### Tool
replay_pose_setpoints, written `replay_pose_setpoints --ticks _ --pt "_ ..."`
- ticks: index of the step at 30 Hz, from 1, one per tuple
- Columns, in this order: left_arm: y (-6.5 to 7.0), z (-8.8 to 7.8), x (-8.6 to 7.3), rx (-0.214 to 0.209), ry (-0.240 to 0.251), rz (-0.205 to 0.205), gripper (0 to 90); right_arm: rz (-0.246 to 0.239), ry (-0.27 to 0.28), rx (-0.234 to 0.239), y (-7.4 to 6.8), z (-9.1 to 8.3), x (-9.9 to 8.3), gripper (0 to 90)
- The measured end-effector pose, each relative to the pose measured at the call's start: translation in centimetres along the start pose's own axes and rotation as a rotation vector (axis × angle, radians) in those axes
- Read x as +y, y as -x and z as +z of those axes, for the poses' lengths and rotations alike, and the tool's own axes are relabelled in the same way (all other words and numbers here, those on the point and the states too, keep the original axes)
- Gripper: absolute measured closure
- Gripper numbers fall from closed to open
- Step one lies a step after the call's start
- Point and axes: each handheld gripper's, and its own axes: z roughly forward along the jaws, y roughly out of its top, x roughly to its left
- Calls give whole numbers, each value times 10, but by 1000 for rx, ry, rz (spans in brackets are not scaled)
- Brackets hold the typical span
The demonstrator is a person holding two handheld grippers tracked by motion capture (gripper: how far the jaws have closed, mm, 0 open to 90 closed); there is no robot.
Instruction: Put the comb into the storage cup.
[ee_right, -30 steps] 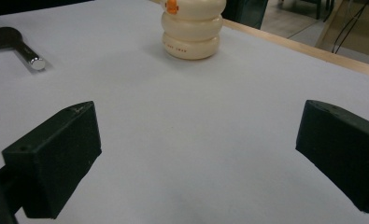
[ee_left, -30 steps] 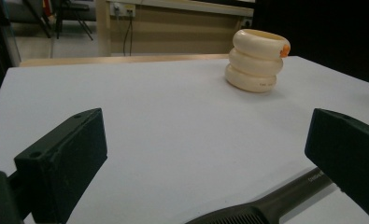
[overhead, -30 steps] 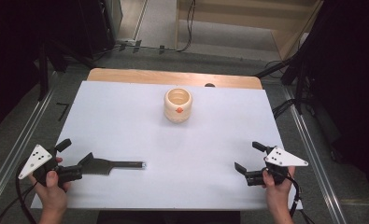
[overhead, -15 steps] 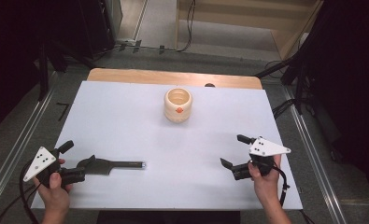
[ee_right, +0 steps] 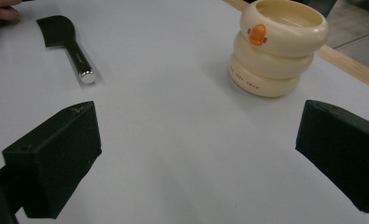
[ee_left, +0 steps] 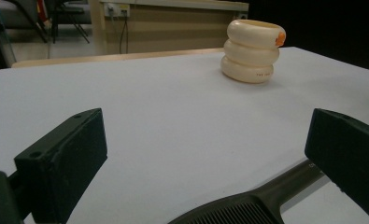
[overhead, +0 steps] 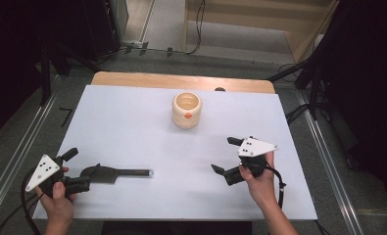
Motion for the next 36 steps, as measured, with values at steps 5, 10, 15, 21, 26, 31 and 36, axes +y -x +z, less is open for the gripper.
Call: replay_pose_setpoints --ticks 5,10,15,21,26,31,36 --pt "-1 -1 0 -7 9 -10 0 -35 -14 33 -6 15 11 0" --pt "0 -1 0 -2 5 0 0 -61 -31 71 -15 34 25 0" --pt "1 -1 0 -5 -1 9 0 -93 -52 96 -21 48 32 0" --pt "1 -1 0 -11 2 7 0 -127 -77 129 -30 67 41 0" --pt "0 -1 -1 -12 2 -2 0 -139 -89 154 -36 79 49 0" --pt "0 -1 -1 -15 3 0 0 -152 -97 166 -41 90 56 0" --pt "-1 -3 -1 -16 16 -13 0 -166 -97 174 -43 97 63 56"
